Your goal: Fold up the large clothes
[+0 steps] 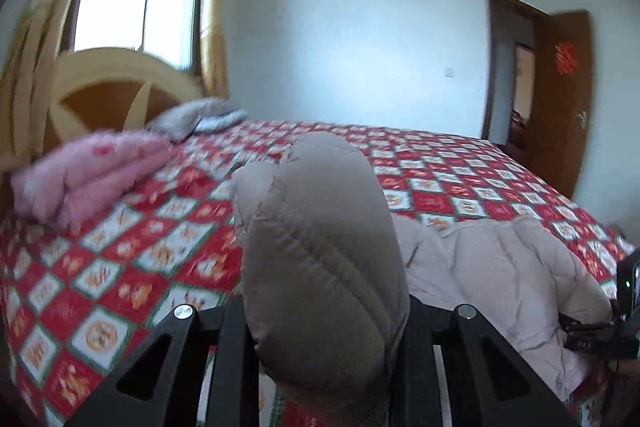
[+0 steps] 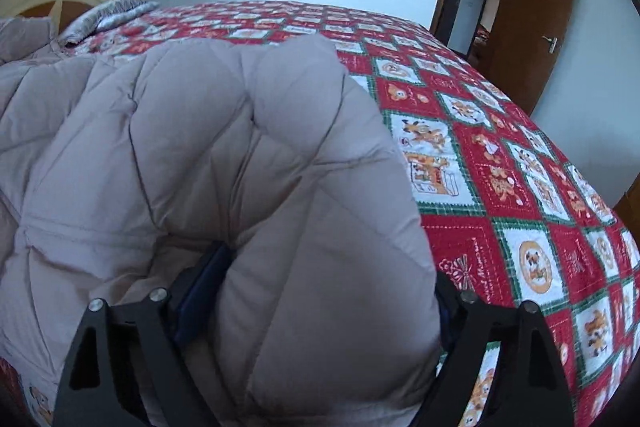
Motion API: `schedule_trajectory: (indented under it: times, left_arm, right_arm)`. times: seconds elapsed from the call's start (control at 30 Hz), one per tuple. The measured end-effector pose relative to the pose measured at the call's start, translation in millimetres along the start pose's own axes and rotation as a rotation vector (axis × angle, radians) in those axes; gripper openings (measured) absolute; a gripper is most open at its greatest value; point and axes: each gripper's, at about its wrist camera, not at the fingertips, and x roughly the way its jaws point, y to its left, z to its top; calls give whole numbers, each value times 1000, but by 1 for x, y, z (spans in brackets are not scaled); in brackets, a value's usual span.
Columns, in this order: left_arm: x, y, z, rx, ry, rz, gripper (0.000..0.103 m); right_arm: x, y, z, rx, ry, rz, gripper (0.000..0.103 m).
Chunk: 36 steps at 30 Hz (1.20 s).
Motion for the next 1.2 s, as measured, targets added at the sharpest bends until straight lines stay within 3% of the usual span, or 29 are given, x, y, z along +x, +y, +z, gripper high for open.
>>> schedule_trajectory:
  times: [0.2,0.37,0.67,0.83,0.97,1.2]
  left_arm:
    - [-21,-68,24,131,-88,-118,23]
    - [-37,-148,21,323,-139,-230,23]
    - [-22,-256,-16,536,-106,-330,23]
    - [0,-288,-37,586,-54,-360,23]
    - [15,-305,-56,624,-23,-363,23]
    - [21,-315,-66,615,-5,-369,23]
  right_arm:
    - [-21,-28,0,75,-49,54,88]
    - [-34,-53,2,128,-71,54,88]
    - [-31,-98,-9,209,-69,93,89]
    - [-40,-116,-17,274,-108,140,89]
    - [-44,-134,-22,340,-135,95,90]
    - [-22,-138,-26,291,-39,37,90]
